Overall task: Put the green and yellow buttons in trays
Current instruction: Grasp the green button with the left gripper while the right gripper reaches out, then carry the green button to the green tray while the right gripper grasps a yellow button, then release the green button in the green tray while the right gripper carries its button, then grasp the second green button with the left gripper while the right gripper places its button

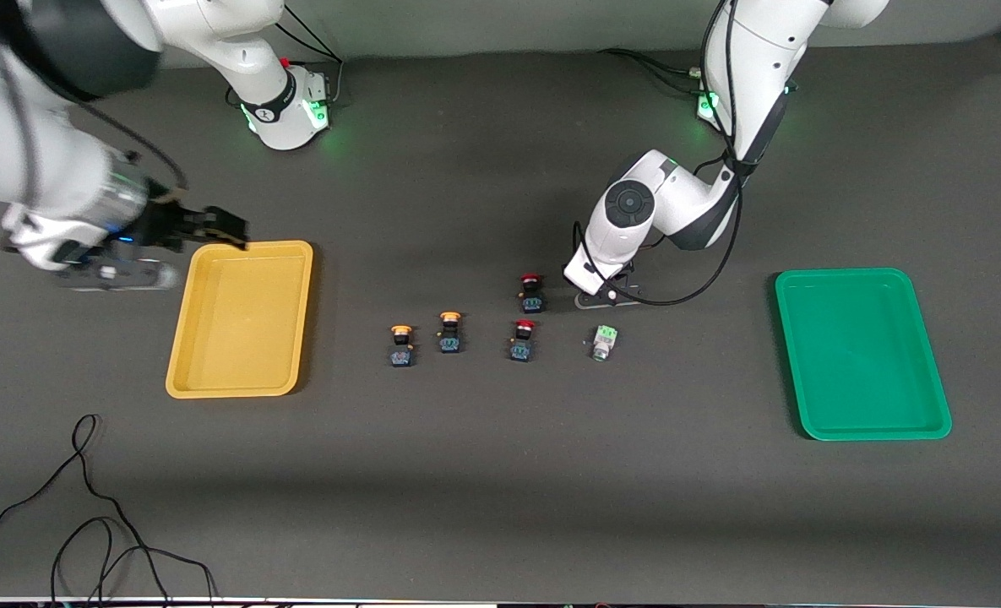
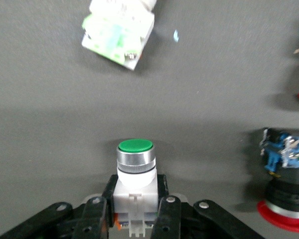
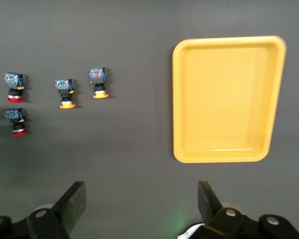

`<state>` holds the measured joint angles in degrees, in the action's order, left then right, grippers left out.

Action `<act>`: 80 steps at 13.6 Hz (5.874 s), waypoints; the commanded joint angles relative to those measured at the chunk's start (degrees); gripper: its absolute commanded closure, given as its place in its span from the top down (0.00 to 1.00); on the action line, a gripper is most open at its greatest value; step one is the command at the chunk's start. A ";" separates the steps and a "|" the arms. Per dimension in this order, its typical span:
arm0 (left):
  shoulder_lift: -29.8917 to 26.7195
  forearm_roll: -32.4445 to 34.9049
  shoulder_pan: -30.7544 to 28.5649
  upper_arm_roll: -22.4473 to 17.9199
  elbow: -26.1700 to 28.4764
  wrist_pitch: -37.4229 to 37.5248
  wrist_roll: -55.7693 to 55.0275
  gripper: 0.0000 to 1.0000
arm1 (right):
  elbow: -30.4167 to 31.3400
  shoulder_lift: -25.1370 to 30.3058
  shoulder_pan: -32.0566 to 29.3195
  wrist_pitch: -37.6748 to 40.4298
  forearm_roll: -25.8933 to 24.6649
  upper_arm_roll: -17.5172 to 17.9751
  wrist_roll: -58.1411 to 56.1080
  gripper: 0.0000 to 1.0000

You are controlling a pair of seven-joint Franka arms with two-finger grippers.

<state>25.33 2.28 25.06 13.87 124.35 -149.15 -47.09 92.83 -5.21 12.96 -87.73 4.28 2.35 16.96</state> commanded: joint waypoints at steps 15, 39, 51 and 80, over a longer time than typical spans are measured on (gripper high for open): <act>-25.78 0.01 -35.30 -0.16 -9.92 40.62 46.16 0.24 | -1.08 -25.63 9.18 -18.95 2.58 -0.50 8.25 1.00; -7.29 2.82 -44.66 -3.86 -8.33 15.34 50.07 0.99 | 5.69 -29.70 11.65 -39.29 2.14 -1.20 9.75 0.00; -19.27 2.30 -21.32 -3.15 -18.00 37.88 31.22 0.99 | 3.93 -5.26 11.56 -7.55 1.88 -15.34 7.23 0.00; 10.17 4.93 -1.42 -4.91 -16.25 5.19 24.85 0.25 | 31.36 -17.56 12.00 -45.61 2.93 -25.37 -17.23 1.00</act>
<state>35.76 6.03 23.40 9.27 108.19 -143.60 -22.51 124.45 -24.65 24.59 -134.80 5.96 -22.67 1.14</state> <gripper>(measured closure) 0.419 0.432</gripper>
